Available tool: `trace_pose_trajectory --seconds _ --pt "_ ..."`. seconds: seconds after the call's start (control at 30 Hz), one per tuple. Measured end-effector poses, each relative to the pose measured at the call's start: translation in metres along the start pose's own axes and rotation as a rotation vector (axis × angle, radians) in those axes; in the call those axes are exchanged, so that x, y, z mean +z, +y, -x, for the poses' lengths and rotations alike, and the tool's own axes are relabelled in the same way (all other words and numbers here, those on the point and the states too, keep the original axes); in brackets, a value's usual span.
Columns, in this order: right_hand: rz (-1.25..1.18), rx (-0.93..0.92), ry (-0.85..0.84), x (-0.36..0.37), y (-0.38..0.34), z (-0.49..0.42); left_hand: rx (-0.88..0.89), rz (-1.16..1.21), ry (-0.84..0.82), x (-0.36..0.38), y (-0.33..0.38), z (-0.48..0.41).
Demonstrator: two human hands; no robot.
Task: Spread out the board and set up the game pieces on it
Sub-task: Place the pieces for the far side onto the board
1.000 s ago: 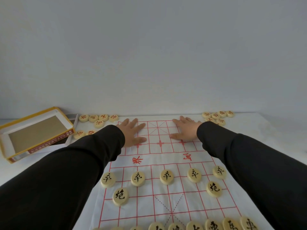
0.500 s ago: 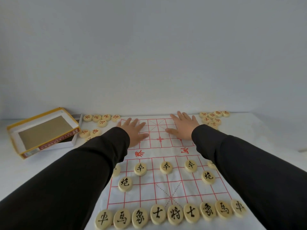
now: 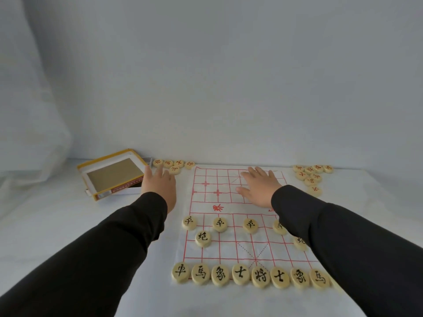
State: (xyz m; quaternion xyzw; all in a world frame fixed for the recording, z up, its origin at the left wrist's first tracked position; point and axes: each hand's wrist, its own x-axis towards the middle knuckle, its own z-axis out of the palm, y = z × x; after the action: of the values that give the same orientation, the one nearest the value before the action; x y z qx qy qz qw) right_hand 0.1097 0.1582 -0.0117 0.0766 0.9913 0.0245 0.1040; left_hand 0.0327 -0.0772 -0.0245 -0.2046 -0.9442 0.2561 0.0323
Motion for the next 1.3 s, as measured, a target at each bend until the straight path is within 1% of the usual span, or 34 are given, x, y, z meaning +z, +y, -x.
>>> trace_pose_trajectory --seconds 0.13,0.2,0.33,0.43,0.5,0.57,0.63,0.73,0.8,0.93,1.07,1.17,1.3 --pt "-0.053 -0.002 -0.022 -0.001 -0.021 -0.005 0.041 -0.17 -0.083 0.006 -0.02 0.0" --pt "-0.064 -0.019 -0.018 -0.001 -0.035 -0.008 0.052 -0.224 -0.093 0.009 -0.027 0.0" --pt "-0.069 -0.054 -0.013 -0.005 -0.057 -0.016 0.042 -0.24 -0.111 0.017 -0.039 0.0" --pt "-0.08 -0.08 0.004 -0.007 -0.071 -0.023 0.011 -0.225 -0.14 0.025 -0.049 -0.003" --pt "-0.073 -0.108 0.018 -0.007 -0.079 -0.028 0.002 -0.2 -0.131 0.029 -0.054 -0.006" --pt "-0.069 -0.136 0.035 -0.008 -0.087 -0.033 0.025 -0.113 -0.061 0.03 -0.056 -0.014" --pt "-0.097 -0.149 0.062 -0.008 -0.091 -0.04 0.049 0.053 0.013 0.03 -0.053 -0.026" --pt "-0.2 -0.143 0.118 -0.013 -0.097 -0.059 -0.004 0.389 0.02 0.033 -0.044 -0.05" --pt "-0.26 -0.131 0.146 -0.017 -0.102 -0.075 -0.025 0.521 0.017 0.041 -0.039 -0.067" --pt "-0.332 -0.105 0.173 -0.023 -0.11 -0.106 -0.017 0.625 0.021 0.053 -0.033 -0.087" --pt "-0.296 -0.074 0.212 -0.025 -0.121 -0.132 -0.023 0.688 0.075 0.062 -0.031 -0.092" --pt "-0.283 -0.072 0.185 -0.024 -0.129 -0.141 -0.01 0.711 0.098 0.068 -0.033 -0.096" --pt "-0.327 -0.112 0.135 -0.024 -0.131 -0.152 -0.011 0.734 0.151 0.072 -0.034 -0.094"
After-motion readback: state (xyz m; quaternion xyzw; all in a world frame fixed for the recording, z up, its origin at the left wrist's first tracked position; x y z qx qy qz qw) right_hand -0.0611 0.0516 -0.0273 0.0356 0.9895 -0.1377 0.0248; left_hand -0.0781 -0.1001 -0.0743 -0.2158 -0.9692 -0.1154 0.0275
